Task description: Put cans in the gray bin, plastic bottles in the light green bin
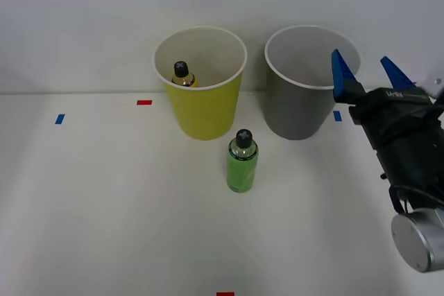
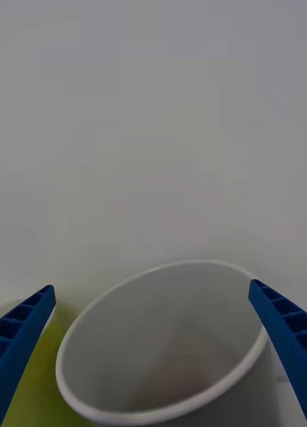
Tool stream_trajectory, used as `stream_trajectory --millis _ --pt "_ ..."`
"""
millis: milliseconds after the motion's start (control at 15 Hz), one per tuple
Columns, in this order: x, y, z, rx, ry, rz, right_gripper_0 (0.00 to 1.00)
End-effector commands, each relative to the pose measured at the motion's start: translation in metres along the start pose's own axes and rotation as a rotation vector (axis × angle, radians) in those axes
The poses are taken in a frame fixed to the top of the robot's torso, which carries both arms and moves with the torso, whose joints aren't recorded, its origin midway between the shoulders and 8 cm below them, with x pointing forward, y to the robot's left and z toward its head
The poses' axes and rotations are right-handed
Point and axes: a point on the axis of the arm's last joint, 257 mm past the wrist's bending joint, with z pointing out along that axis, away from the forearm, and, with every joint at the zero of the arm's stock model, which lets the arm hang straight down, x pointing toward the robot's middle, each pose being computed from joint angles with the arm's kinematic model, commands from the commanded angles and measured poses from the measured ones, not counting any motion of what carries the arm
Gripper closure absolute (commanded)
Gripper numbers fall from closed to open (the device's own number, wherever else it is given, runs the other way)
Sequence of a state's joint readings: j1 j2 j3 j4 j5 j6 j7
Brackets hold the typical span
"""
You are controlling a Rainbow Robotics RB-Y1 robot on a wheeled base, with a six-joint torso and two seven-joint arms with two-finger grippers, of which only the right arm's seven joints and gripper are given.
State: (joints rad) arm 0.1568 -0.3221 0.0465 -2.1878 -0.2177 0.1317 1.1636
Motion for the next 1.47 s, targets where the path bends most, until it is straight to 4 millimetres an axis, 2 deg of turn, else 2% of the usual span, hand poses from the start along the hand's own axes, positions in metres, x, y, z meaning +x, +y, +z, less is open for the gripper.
stream_trajectory --millis 67,267,533,1000,1467 --pt "0.013 -0.004 -0.050 0.006 0.011 -0.038 0.00" --pt "0.030 -0.015 -0.078 0.039 0.037 -0.067 0.00" --pt "0.048 -0.025 -0.107 0.082 0.077 -0.109 0.00" --pt "0.093 -0.027 -0.161 0.134 0.206 -0.117 0.00" --pt "0.100 -0.030 -0.194 0.159 0.232 -0.130 0.00"
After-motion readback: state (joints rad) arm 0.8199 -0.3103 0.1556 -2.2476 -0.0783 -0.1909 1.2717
